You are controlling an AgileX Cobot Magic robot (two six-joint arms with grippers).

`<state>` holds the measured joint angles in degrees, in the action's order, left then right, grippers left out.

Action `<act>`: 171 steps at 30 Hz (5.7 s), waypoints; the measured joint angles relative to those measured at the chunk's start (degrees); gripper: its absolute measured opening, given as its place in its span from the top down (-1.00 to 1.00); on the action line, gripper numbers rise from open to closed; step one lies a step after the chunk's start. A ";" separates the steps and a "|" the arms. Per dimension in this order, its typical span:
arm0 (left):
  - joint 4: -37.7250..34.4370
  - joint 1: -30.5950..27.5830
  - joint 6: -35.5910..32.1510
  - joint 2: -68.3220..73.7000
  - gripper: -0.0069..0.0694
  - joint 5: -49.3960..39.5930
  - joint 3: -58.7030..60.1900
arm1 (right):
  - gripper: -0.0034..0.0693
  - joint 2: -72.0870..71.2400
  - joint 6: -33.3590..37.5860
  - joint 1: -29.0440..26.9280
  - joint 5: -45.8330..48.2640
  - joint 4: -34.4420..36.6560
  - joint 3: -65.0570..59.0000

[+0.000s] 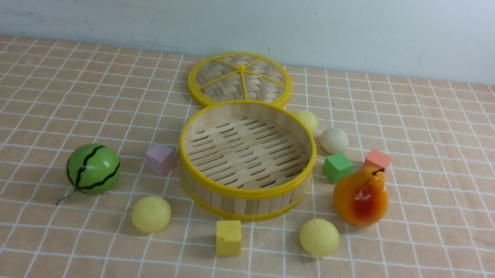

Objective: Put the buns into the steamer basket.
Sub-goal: Use the left arm to grab a steamed stuffed bun, then use the left arm to put the steamed stuffed bun into the steamer, then use the right arm to grab a steamed stuffed bun

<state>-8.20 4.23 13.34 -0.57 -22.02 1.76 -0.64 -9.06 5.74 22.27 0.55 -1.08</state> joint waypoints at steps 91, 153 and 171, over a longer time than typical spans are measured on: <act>8.52 17.24 -10.25 105.00 0.07 -12.75 -69.79 | 0.25 0.00 0.00 0.00 0.00 0.00 0.00; 5.89 25.82 -1.80 51.74 0.85 -2.60 -50.96 | 0.24 0.00 0.00 0.00 0.00 0.00 0.00; 3.23 25.82 -1.46 10.22 0.85 27.26 -3.48 | 0.24 0.00 0.00 0.00 0.00 -0.14 0.00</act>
<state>-4.98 30.05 11.88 9.66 5.24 -1.71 -0.64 -9.06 5.74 22.27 0.41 -1.08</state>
